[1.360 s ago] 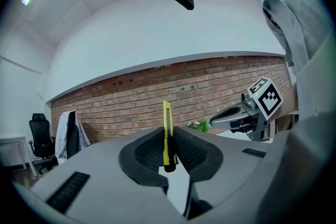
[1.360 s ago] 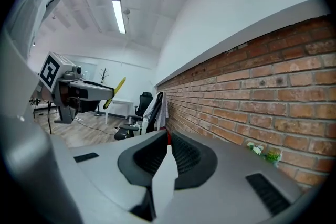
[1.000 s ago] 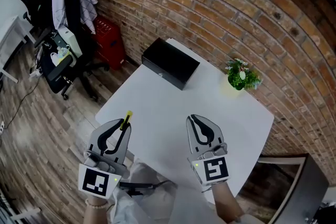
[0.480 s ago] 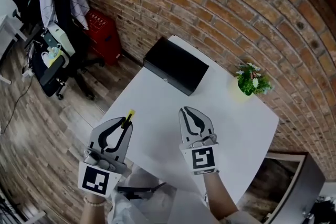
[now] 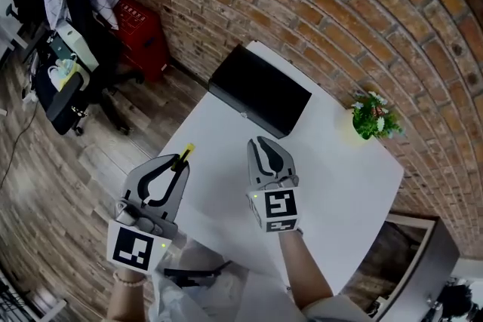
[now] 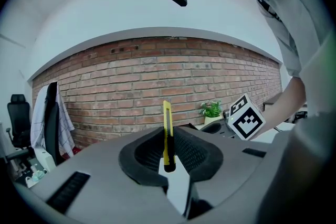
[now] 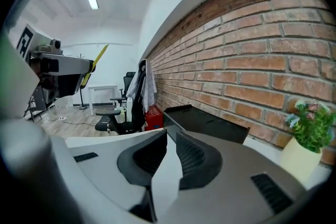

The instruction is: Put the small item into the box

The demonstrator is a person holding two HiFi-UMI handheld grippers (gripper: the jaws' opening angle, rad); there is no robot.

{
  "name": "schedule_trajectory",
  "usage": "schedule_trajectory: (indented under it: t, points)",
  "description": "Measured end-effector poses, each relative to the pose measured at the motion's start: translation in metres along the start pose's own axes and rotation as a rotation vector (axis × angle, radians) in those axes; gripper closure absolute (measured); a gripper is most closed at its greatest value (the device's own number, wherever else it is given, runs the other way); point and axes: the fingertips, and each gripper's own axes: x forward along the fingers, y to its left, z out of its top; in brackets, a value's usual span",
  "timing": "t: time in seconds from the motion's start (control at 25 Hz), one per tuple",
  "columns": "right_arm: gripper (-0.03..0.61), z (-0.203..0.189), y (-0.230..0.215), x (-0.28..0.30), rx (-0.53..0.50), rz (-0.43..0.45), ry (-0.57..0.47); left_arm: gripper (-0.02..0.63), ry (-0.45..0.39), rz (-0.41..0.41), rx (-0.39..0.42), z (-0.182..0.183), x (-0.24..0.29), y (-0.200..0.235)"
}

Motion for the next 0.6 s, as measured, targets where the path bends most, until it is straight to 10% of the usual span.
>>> schedule_trajectory:
  t: [0.6]
  points:
    - [0.462,-0.029,-0.013,0.071,0.171,-0.087,0.095,0.546,0.031,-0.052,-0.018,-0.027,0.036,0.03]
